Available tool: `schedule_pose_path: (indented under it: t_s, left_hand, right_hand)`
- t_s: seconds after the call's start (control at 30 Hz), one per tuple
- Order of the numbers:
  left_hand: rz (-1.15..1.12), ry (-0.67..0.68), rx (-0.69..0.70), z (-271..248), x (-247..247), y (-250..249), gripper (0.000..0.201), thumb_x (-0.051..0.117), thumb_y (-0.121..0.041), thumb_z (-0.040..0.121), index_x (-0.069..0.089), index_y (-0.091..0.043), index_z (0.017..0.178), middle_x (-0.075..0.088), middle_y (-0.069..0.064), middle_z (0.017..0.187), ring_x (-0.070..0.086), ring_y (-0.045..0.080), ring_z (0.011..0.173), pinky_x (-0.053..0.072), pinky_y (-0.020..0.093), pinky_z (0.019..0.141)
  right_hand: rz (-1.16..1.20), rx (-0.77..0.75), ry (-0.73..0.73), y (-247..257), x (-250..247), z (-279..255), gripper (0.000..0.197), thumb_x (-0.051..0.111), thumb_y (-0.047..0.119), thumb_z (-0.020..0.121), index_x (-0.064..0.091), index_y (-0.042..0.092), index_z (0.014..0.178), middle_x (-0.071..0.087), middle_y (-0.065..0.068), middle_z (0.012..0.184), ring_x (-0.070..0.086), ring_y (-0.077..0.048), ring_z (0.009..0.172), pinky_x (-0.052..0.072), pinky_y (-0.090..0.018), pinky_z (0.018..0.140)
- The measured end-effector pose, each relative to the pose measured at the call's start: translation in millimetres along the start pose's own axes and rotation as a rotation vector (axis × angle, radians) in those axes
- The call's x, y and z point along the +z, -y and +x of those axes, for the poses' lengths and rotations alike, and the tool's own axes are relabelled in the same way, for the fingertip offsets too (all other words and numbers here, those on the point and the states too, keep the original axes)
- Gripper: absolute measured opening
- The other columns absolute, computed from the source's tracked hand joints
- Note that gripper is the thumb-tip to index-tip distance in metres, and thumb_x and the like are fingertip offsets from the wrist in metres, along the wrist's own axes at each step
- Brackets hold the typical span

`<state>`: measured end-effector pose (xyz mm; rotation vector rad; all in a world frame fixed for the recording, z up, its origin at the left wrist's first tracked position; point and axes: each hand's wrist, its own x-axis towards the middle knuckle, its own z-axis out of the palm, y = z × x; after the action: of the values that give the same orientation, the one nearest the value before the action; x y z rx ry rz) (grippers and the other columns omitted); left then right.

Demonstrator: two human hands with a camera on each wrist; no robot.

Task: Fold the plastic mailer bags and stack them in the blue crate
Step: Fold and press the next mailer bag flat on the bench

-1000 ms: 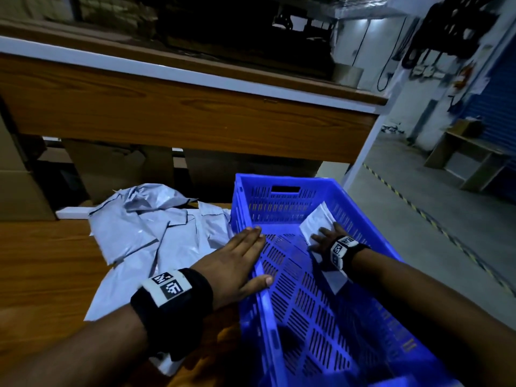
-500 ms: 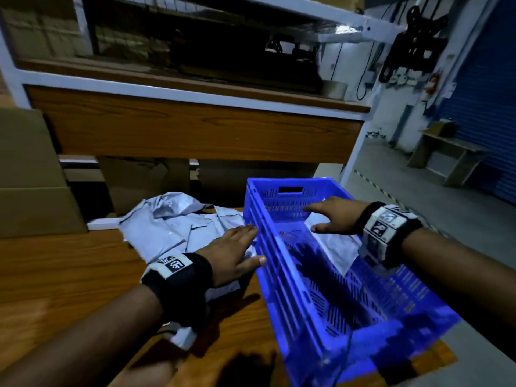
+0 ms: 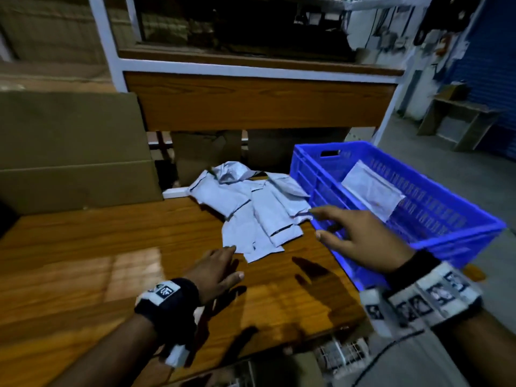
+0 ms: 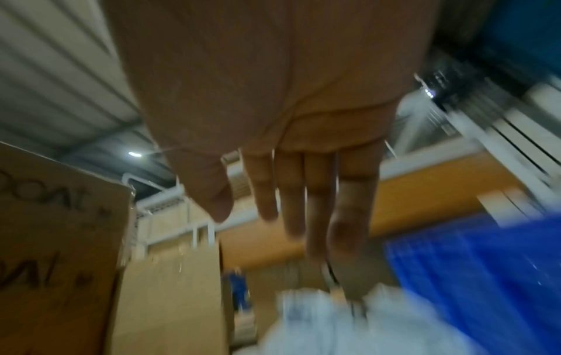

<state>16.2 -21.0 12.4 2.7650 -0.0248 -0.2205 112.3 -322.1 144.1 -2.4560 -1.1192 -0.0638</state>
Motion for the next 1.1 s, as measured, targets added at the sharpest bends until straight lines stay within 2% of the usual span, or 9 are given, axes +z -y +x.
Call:
schedule_pose_path:
  t_s: [0.17, 0.3, 0.37, 0.43, 0.5, 0.6, 0.83, 0.97, 1.1]
  left_hand:
    - [0.056, 0.013, -0.117, -33, 40, 16, 0.081, 0.028, -0.068, 0.087, 0.016, -0.021, 0.152, 0.022, 0.002, 0.158, 0.017, 0.025, 0.141, 0.023, 0.038, 0.11]
    - [0.073, 0.062, -0.193, -48, 51, 11, 0.072, 0.042, -0.058, 0.093, 0.018, -0.024, 0.152, 0.014, 0.002, 0.16, 0.016, 0.027, 0.143, 0.023, 0.039, 0.113]
    - [0.069, 0.041, -0.211, -51, 56, 8, 0.072, 0.044, -0.058, 0.091, 0.023, -0.024, 0.15, 0.016, 0.003, 0.159, 0.017, 0.026, 0.142, 0.025, 0.039, 0.112]
    - [0.106, 0.05, -0.203, -56, 59, 5, 0.072, 0.045, -0.059, 0.09, 0.026, -0.023, 0.149, 0.017, 0.004, 0.158, 0.018, 0.027, 0.142, 0.026, 0.04, 0.112]
    - [0.15, 0.068, -0.196, -60, 62, 2, 0.072, 0.048, -0.058, 0.089, 0.026, -0.022, 0.148, 0.014, 0.004, 0.159, 0.017, 0.028, 0.142, 0.027, 0.042, 0.112]
    - [0.134, 0.081, -0.217, -67, 67, -1, 0.076, 0.052, -0.056, 0.088, 0.022, -0.023, 0.15, 0.01, 0.002, 0.16, 0.013, 0.027, 0.143, 0.025, 0.043, 0.114]
    - [0.123, 0.053, -0.193, -76, 80, 3, 0.078, 0.051, -0.051, 0.091, 0.016, -0.019, 0.153, 0.009, 0.004, 0.161, 0.01, 0.024, 0.145, 0.017, 0.035, 0.117]
    - [0.131, 0.031, -0.192, -76, 87, 3, 0.077, 0.049, -0.05, 0.092, 0.016, -0.018, 0.153, 0.008, 0.006, 0.161, 0.01, 0.025, 0.146, 0.016, 0.035, 0.117]
    - [0.179, 0.038, -0.201, -74, 91, 0, 0.071, 0.045, -0.048, 0.092, 0.015, -0.027, 0.152, 0.01, 0.006, 0.161, 0.012, 0.028, 0.145, 0.019, 0.04, 0.116]
  right_hand:
    - [0.1, 0.119, 0.09, -15, 107, -1, 0.045, 0.063, 0.035, 0.091, 0.052, 0.027, 0.135, 0.063, 0.004, 0.125, 0.062, -0.012, 0.104, 0.05, -0.03, 0.087]
    - [0.078, 0.162, 0.193, -35, 169, 24, 0.041, 0.06, 0.029, 0.088, 0.058, 0.018, 0.127, 0.064, -0.006, 0.124, 0.061, -0.023, 0.113, 0.05, -0.035, 0.092]
    - [0.018, 0.129, 0.275, -43, 194, 44, 0.051, 0.058, 0.035, 0.087, 0.05, 0.018, 0.135, 0.052, -0.009, 0.14, 0.051, -0.027, 0.127, 0.045, -0.036, 0.1]
    - [-0.08, 0.141, 0.378, -50, 214, 61, 0.072, 0.054, 0.047, 0.089, 0.029, 0.019, 0.15, 0.023, -0.007, 0.159, 0.029, -0.029, 0.143, 0.034, -0.043, 0.112]
    - [-0.203, 0.138, 0.471, -55, 225, 72, 0.081, 0.047, 0.057, 0.091, 0.011, 0.022, 0.155, 0.005, -0.002, 0.163, 0.013, -0.034, 0.147, 0.023, -0.048, 0.117]
    - [-0.283, 0.116, 0.517, -58, 230, 71, 0.076, 0.042, 0.059, 0.093, 0.011, 0.025, 0.155, 0.007, 0.003, 0.163, 0.009, -0.039, 0.147, 0.021, -0.05, 0.117]
    - [-0.354, 0.043, 0.416, -40, 203, 24, 0.066, 0.046, 0.06, 0.09, 0.032, 0.027, 0.145, 0.035, 0.002, 0.148, 0.03, -0.033, 0.133, 0.037, -0.046, 0.104]
    - [-0.377, -0.037, 0.339, -27, 196, -29, 0.056, 0.045, 0.068, 0.081, 0.047, 0.028, 0.121, 0.047, 0.004, 0.124, 0.039, -0.026, 0.118, 0.039, -0.042, 0.086]
    - [-0.307, -0.101, 0.1, -25, 203, -74, 0.042, 0.052, 0.069, 0.076, 0.054, 0.034, 0.098, 0.053, 0.011, 0.094, 0.049, -0.021, 0.096, 0.037, -0.039, 0.07]
